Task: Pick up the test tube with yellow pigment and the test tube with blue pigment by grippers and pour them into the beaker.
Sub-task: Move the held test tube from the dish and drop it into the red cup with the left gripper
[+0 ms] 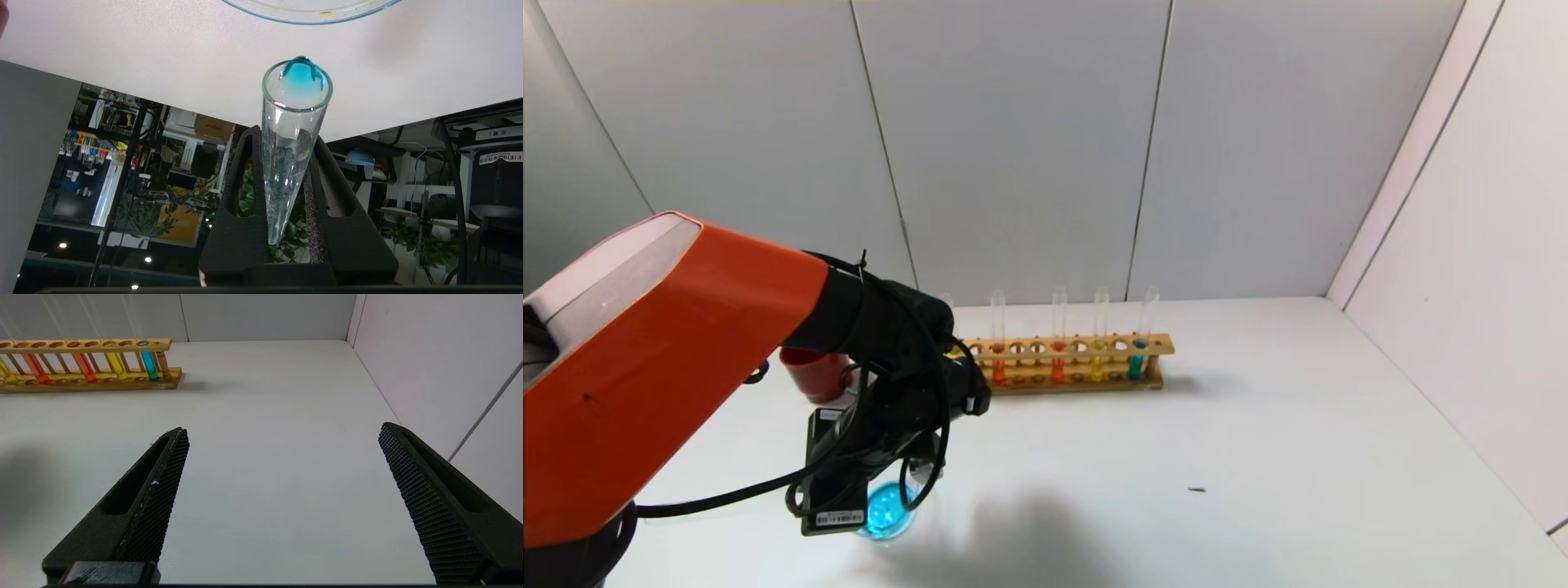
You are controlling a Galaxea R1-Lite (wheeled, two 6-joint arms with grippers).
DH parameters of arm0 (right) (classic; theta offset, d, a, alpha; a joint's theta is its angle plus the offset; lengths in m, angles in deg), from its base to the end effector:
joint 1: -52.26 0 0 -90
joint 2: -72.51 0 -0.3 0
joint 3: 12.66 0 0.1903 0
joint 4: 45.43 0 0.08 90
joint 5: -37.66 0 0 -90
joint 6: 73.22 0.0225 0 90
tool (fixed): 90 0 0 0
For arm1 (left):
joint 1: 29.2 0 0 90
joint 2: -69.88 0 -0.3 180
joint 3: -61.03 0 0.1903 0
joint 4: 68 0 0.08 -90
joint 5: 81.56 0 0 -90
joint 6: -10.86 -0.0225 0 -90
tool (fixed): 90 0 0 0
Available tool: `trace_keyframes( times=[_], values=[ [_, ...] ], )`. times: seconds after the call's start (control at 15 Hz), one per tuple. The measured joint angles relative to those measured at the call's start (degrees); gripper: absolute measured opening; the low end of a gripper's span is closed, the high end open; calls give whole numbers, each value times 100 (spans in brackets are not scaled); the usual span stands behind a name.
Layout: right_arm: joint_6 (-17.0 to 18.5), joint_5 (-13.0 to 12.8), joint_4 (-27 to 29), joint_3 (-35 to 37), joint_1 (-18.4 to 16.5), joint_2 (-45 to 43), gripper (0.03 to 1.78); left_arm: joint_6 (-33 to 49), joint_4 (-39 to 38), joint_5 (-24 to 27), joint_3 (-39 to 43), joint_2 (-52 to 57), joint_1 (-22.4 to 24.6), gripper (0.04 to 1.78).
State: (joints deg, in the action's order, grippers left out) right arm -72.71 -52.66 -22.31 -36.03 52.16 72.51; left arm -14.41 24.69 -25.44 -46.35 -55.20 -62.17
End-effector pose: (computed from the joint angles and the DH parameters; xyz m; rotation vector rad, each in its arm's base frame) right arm -0.0228 -0.0001 0.0759 0.0089 -0.0044 -0.0073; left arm 0.2747 -0.1633 0.0952 1.3949 1.6499 -0.3584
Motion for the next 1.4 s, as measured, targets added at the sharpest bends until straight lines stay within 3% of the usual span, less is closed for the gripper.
trace_keyframes(
  times=[0.8, 0.93, 1.2, 1.4],
  values=[
    [1, 0, 2, 0, 0, 0, 170, 46, 30, 15, -51, -105, -94, 31],
    [1, 0, 0, 0, 0, 0, 170, 107, 6, 191, -55, 16, -110, 31],
    [1, -2, 0, 0, 2, 0, 170, 149, -5, 1023, -82, 435, -127, 31],
    [1, 0, 0, 0, 2, 0, 170, 157, -9, 1164, -179, 928, 13, 31]
  ],
)
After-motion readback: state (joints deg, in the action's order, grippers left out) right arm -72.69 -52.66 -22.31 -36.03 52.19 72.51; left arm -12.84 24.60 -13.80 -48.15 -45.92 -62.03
